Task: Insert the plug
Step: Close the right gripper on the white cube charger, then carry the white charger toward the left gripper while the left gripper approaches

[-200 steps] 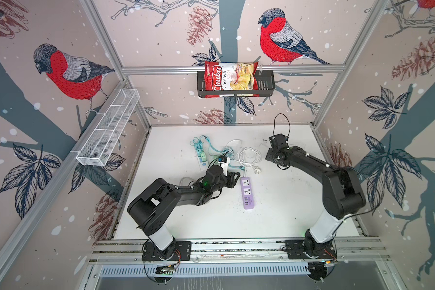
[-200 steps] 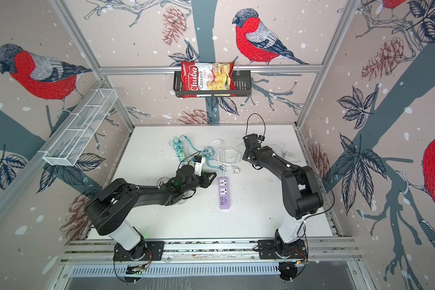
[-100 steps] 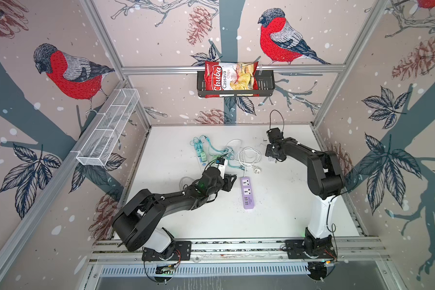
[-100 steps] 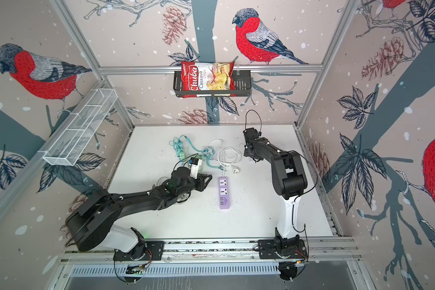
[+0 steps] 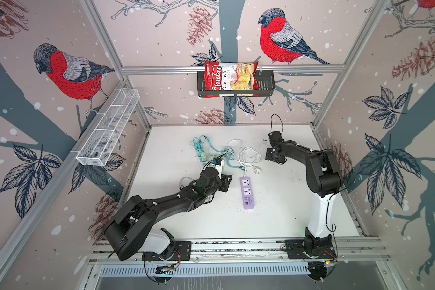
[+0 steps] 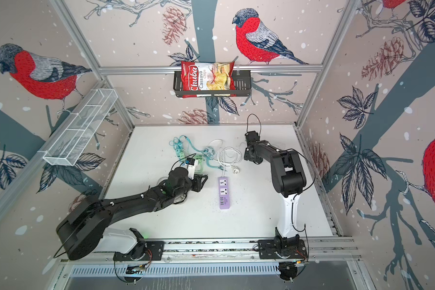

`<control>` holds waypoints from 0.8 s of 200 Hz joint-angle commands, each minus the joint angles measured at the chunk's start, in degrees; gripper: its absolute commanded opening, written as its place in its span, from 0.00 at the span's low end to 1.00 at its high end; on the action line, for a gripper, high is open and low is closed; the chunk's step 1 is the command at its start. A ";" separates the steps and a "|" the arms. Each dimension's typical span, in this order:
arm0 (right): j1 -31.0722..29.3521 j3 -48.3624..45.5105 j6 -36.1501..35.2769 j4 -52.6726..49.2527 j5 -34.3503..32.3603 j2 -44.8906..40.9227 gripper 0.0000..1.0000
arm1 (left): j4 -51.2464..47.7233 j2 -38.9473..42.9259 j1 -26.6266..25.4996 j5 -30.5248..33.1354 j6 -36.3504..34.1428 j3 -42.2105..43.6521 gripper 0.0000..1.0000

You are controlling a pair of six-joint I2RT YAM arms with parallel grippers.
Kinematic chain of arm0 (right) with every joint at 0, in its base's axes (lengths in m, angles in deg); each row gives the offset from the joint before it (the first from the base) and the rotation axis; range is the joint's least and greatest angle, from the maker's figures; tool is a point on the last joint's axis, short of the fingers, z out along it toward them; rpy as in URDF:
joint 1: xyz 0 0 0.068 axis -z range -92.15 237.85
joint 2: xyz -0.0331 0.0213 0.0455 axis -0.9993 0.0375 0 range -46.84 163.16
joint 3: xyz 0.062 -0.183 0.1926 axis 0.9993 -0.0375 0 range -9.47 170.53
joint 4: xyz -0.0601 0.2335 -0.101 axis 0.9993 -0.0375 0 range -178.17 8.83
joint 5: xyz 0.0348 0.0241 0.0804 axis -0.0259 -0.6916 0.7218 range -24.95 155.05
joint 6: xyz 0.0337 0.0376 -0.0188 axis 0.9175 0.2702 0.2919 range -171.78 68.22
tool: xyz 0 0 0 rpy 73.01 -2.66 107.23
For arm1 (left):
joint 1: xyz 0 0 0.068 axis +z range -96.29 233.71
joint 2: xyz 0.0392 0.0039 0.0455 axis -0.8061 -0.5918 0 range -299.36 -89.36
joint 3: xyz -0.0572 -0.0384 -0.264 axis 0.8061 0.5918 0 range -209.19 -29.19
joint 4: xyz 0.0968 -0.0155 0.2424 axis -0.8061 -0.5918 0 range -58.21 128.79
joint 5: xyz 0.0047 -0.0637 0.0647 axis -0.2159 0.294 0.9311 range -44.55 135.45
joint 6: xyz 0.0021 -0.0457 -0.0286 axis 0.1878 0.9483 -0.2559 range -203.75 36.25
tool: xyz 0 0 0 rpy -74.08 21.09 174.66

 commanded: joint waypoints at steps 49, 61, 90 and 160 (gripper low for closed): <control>-6.49 -17.99 11.23 6.98 6.96 -16.23 0.32 | 4.93 -3.91 -1.23 -3.17 -7.93 -2.00 0.37; -9.18 -20.80 14.42 7.04 6.15 -20.18 0.32 | 4.70 -3.95 -2.24 -2.98 -9.32 -2.71 0.37; -15.53 -27.44 24.46 7.49 3.83 -30.21 0.37 | 4.98 -2.37 -6.91 1.41 -13.06 -2.01 0.37; -33.71 -23.65 39.48 -3.26 -8.05 -30.02 0.44 | 0.02 5.61 -11.45 16.86 -1.38 7.89 0.37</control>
